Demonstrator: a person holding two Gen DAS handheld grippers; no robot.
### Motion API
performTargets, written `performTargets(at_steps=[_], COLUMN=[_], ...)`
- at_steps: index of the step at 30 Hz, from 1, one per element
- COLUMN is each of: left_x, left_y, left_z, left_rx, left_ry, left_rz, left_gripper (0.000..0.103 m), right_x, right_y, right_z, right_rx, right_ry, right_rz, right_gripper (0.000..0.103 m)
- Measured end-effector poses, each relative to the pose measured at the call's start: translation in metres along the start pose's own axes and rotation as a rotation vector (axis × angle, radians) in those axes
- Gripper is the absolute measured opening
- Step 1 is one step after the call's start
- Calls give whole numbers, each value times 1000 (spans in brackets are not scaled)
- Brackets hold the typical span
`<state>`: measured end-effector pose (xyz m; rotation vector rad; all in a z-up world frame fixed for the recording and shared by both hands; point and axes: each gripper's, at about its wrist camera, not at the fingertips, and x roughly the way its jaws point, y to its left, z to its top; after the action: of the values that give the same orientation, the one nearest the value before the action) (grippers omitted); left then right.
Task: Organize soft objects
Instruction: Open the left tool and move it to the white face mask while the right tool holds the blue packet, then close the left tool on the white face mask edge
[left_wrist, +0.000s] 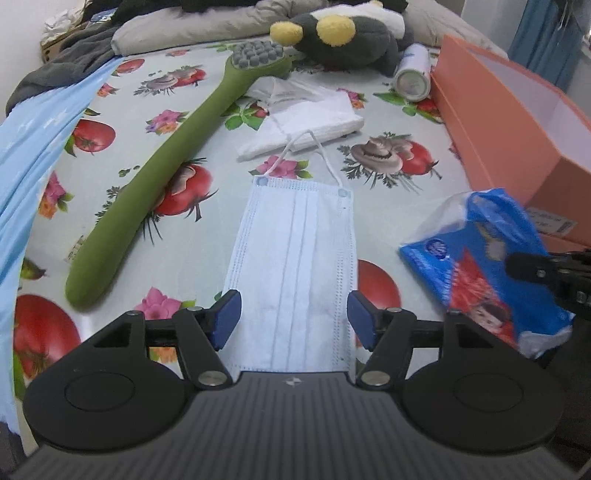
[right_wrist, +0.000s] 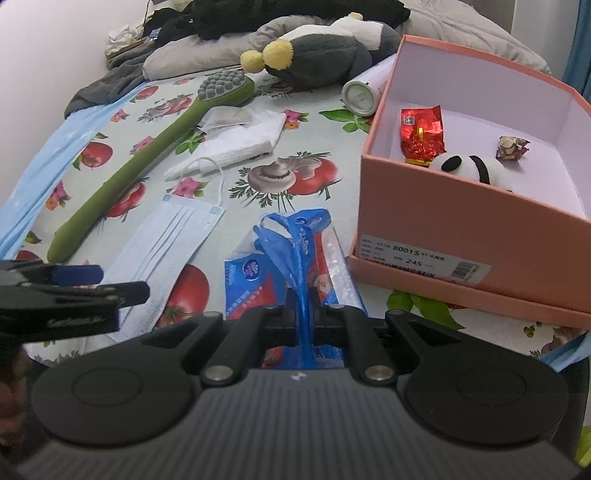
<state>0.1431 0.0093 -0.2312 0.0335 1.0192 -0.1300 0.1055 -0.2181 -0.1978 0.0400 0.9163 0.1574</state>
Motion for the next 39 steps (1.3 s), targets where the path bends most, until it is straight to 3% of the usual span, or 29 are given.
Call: performTargets(at_steps=[7, 9, 10, 11, 14, 22, 24, 26, 29, 39], left_x=[19, 19, 20, 19, 18, 14, 13, 12, 9, -46], left_y=[4, 6, 8, 7, 7, 19, 18, 18, 21, 23], left_z=[-4, -5, -6, -6, -8, -9, -10, -10, -10, -2], left_rx=[14, -2, -6, -5, 0, -49, -51, -61, -109, -224], left_ry=[20, 16, 13, 10, -1, -14, -18, -22, -23, -141], left_rz=[3, -6, -8, -4, 12, 19, 13, 12, -15, -69], left_gripper=[70, 69, 69, 68, 61, 17, 9, 7, 5, 5], right_x=[7, 9, 9, 9, 11, 27, 29, 29, 26, -8], right_y=[-3, -4, -4, -3, -1, 7, 9, 9, 7, 11], right_z=[-1, 0, -1, -1, 0, -6, -8, -8, -6, 3], right_rx=[18, 22, 21, 17, -5, -35, -38, -43, -32, -13], right_ry=[45, 59, 58, 54, 50, 76, 78, 69, 61, -11], right_rz=[53, 59, 60, 65, 58, 64, 52, 35, 46, 61], right_gripper=[13, 31, 48, 52, 52, 50, 43, 21, 13, 8])
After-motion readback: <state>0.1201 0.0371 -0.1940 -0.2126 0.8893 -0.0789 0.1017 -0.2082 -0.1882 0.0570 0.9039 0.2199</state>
